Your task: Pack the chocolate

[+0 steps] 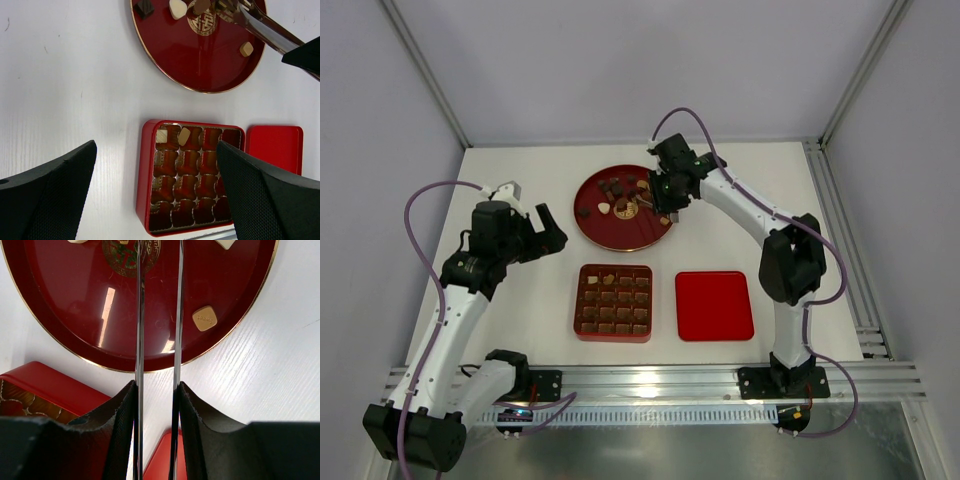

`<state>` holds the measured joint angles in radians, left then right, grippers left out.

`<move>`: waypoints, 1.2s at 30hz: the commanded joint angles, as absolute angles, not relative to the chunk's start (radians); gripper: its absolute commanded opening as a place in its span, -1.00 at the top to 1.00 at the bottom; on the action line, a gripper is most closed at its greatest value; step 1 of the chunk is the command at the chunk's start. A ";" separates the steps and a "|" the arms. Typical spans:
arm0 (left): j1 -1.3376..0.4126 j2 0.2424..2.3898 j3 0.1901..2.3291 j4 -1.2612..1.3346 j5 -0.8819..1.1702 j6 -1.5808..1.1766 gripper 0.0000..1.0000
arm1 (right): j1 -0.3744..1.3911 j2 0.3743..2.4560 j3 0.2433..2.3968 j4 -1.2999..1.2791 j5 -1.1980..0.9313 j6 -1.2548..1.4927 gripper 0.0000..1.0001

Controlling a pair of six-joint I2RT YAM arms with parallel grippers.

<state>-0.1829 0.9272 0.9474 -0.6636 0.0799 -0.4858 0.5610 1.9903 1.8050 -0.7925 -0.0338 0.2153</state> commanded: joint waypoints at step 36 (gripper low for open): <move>-0.183 0.931 0.950 -0.654 0.094 -0.469 -0.99 | 0.568 2.016 1.875 -0.799 -0.029 0.207 0.21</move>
<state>-0.1829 0.9276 0.9474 -0.6636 0.0799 -0.4858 0.5610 2.0655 1.8473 -0.7967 -0.0395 0.2150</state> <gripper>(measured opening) 0.996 0.400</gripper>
